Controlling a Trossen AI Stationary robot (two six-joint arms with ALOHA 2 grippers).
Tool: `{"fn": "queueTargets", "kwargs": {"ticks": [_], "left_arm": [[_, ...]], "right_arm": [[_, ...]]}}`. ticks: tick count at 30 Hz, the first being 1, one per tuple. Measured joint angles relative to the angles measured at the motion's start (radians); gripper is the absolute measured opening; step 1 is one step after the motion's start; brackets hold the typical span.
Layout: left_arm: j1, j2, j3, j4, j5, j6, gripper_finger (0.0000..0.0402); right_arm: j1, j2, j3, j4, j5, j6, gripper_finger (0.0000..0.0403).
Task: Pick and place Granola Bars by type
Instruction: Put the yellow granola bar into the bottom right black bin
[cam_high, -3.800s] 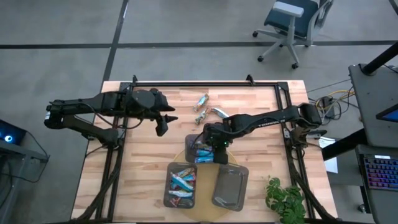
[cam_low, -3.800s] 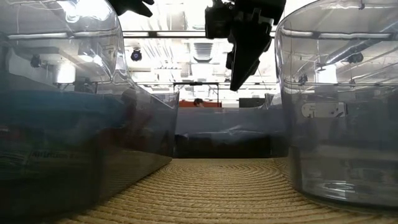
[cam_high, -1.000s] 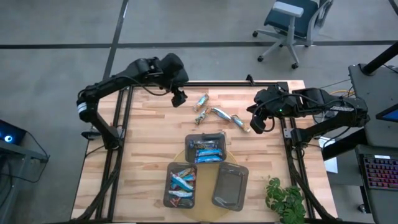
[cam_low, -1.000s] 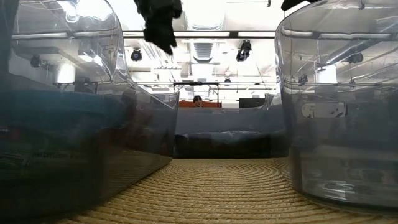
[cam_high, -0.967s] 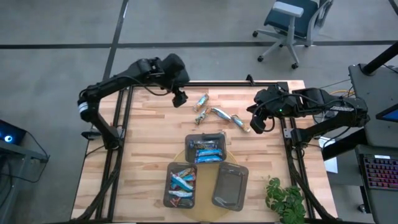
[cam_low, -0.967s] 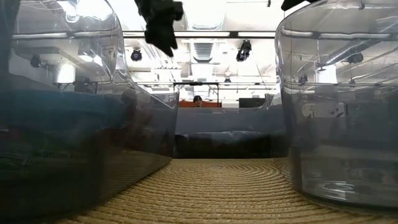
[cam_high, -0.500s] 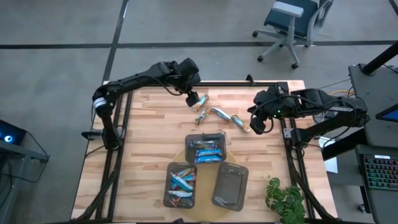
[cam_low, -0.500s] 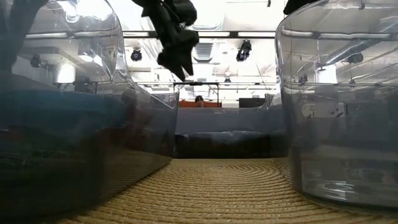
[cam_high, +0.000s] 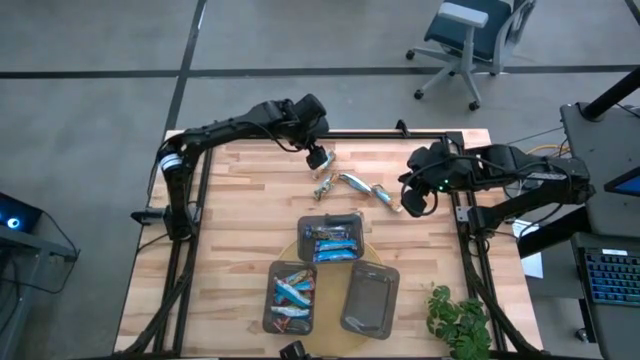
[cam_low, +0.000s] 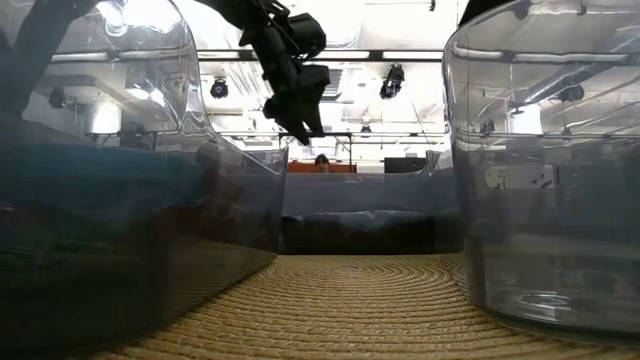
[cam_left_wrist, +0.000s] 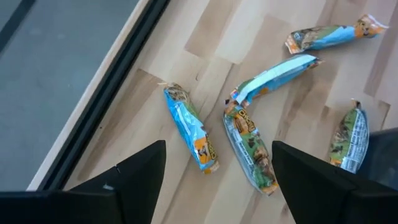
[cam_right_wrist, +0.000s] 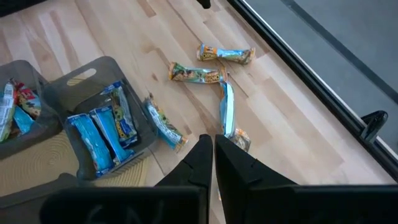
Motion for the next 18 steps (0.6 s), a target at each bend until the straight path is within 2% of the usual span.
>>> {"fn": "queueTargets", "kwargs": {"ticks": [18], "left_arm": [[0.072, 0.042, -0.005, 0.057, -0.004, -0.053, 0.0273]], "right_arm": [[0.000, -0.023, 0.000, 0.000, 0.000, 0.015, 0.0008]]}}
